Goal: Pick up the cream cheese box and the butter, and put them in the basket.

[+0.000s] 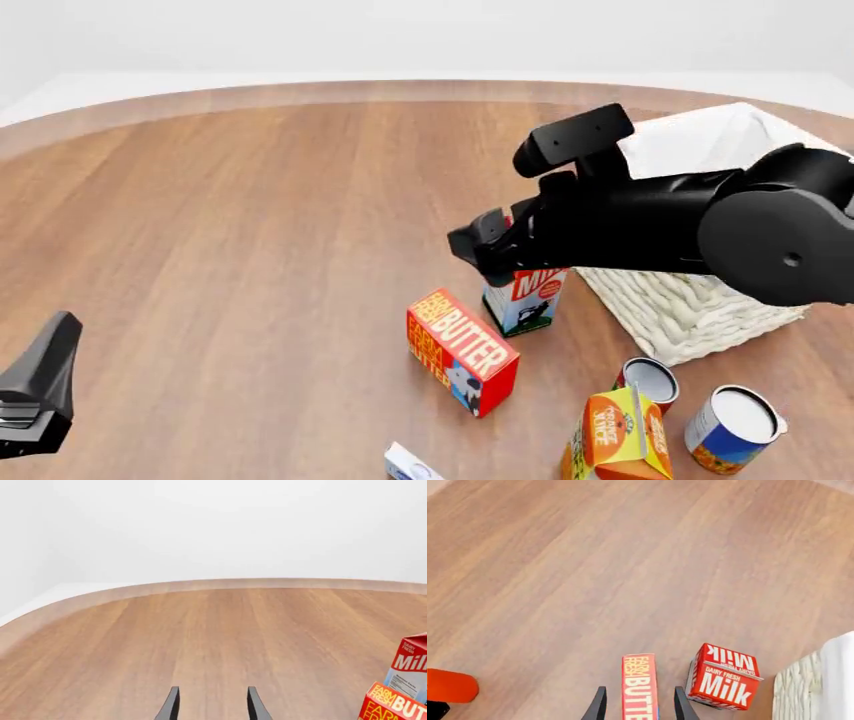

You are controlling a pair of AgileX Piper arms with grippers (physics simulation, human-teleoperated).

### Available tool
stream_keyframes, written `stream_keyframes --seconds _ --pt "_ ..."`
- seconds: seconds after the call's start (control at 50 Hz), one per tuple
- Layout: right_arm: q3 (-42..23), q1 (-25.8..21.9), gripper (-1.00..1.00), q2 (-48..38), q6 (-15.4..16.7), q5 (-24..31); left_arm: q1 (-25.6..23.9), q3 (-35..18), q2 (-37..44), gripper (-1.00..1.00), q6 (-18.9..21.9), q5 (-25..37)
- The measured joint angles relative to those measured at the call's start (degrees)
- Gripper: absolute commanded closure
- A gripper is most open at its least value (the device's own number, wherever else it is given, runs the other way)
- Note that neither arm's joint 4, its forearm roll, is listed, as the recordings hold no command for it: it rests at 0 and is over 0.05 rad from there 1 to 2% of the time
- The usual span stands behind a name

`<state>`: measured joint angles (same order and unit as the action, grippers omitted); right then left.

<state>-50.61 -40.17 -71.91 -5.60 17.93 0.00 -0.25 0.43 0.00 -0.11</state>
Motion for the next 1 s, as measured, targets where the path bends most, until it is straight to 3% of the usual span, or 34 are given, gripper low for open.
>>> stream_keyframes --seconds 0.56,1.0 --pt "5.7 1.4 -1.0 -1.3 -1.6 -5.4 0.0 0.0 0.0 -1.0 0.0 0.0" --pt "8.3 -0.6 -1.0 -3.6 -3.7 -10.2 0.0 0.0 0.0 -1.0 0.0 0.0"
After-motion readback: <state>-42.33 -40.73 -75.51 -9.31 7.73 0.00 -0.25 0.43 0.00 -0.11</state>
